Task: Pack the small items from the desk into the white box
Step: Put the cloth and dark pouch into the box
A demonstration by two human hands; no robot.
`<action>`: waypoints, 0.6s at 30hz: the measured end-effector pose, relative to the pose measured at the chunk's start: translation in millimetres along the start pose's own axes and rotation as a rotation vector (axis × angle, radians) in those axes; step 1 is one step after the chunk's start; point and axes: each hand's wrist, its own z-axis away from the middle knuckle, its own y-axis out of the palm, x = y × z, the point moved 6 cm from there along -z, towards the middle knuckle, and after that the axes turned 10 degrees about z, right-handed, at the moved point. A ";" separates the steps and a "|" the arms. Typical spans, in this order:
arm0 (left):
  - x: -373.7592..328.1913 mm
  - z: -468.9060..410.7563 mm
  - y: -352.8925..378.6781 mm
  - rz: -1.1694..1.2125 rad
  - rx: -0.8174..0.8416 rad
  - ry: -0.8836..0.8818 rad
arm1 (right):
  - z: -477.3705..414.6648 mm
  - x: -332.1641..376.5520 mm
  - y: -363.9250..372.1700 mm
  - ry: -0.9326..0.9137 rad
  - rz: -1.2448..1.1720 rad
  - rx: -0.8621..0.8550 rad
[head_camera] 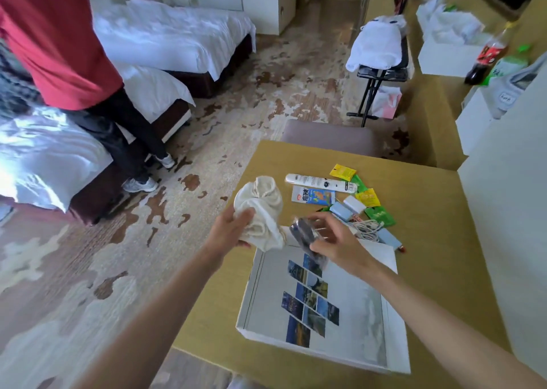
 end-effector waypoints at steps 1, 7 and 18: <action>4.0 8.9 -4.5 -0.003 -0.012 0.006 | 7.6 -3.6 10.3 -0.013 0.121 0.037; 19.4 43.1 -20.1 -0.002 -0.036 -0.004 | 38.5 -38.2 85.3 -0.108 0.782 0.315; 34.4 37.1 -21.3 0.026 0.005 -0.027 | 35.9 -70.1 106.1 0.096 0.561 0.231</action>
